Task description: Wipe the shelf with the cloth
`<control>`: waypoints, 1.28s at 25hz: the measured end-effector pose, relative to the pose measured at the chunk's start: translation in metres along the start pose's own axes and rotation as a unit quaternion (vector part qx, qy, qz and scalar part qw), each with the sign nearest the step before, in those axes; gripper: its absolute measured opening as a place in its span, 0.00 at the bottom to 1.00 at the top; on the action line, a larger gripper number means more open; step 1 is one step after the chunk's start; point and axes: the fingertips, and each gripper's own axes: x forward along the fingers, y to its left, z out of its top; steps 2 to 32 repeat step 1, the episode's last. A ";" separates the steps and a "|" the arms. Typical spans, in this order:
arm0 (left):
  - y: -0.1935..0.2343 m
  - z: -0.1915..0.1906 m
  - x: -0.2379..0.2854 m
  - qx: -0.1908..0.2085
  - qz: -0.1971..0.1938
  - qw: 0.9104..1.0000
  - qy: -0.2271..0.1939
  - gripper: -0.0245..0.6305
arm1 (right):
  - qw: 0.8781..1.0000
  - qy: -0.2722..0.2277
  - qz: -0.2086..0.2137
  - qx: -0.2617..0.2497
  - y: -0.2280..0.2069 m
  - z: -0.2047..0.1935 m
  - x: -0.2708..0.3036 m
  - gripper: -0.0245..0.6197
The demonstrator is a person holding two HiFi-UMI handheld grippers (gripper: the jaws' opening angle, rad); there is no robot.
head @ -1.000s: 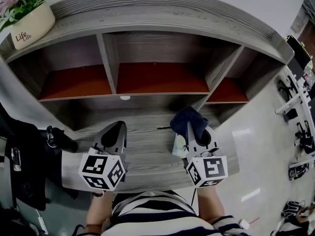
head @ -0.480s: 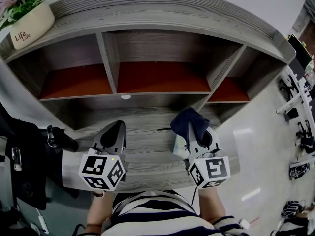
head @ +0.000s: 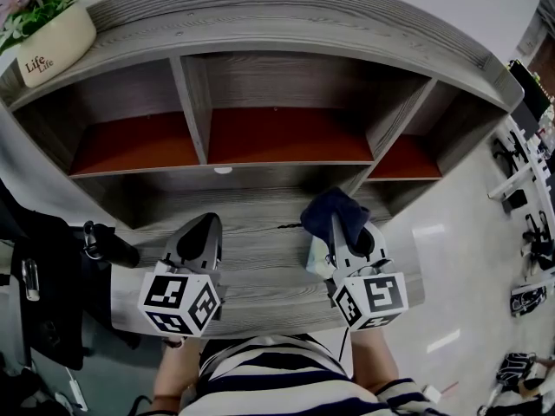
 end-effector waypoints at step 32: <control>0.000 -0.001 0.000 0.000 0.000 1.000 0.001 0.06 | 1.000 0.001 -0.001 0.001 0.000 0.000 0.000 0.11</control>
